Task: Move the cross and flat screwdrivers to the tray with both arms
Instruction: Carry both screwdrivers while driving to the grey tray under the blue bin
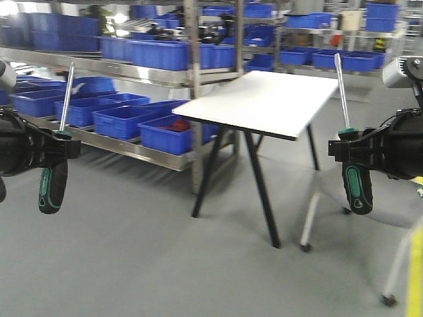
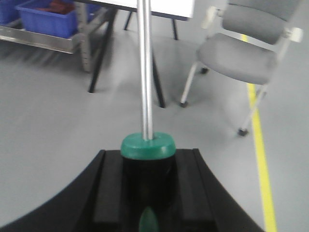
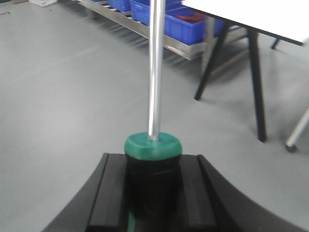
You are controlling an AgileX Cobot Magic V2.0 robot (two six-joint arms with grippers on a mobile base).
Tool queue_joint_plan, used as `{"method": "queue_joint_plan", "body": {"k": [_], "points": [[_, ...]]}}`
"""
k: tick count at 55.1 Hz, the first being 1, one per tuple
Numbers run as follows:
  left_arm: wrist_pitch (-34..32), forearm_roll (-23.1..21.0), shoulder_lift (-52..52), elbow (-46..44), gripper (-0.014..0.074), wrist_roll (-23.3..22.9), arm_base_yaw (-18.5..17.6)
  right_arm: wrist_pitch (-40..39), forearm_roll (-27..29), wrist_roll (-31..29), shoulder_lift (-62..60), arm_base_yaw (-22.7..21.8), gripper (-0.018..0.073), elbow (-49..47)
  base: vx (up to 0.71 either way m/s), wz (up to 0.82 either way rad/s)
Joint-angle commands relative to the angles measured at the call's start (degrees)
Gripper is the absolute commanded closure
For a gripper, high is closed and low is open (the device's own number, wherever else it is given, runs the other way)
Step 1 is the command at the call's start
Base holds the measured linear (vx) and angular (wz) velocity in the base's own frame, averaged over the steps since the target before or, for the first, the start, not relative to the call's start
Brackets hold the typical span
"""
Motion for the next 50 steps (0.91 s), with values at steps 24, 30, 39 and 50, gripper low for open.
{"method": "queue_joint_plan", "body": {"k": [24, 30, 39, 50], "points": [[-4.60, -1.43, -2.09, -1.63, 0.0594, -0.35, -0.24, -4.38, 1.27, -0.56, -1.82, -0.19, 0.0567, -2.08, 0.58, 0.55], [-4.60, -1.43, -2.09, -1.63, 0.0594, -0.35, -0.24, -4.31, 1.17, -0.56, -1.82, -0.19, 0.0567, -2.08, 0.58, 0.56], [-4.71, -1.43, -2.09, -1.63, 0.0594, -0.35, -0.24, -4.30, 1.23, -0.56, -1.82, -0.19, 0.0567, -2.08, 0.58, 0.56], [-4.59, -1.43, -2.09, -1.63, 0.0594, -0.35, -0.24, -4.17, 1.24, -0.56, -1.82, -0.19, 0.0567, -2.08, 0.58, 0.52]]}}
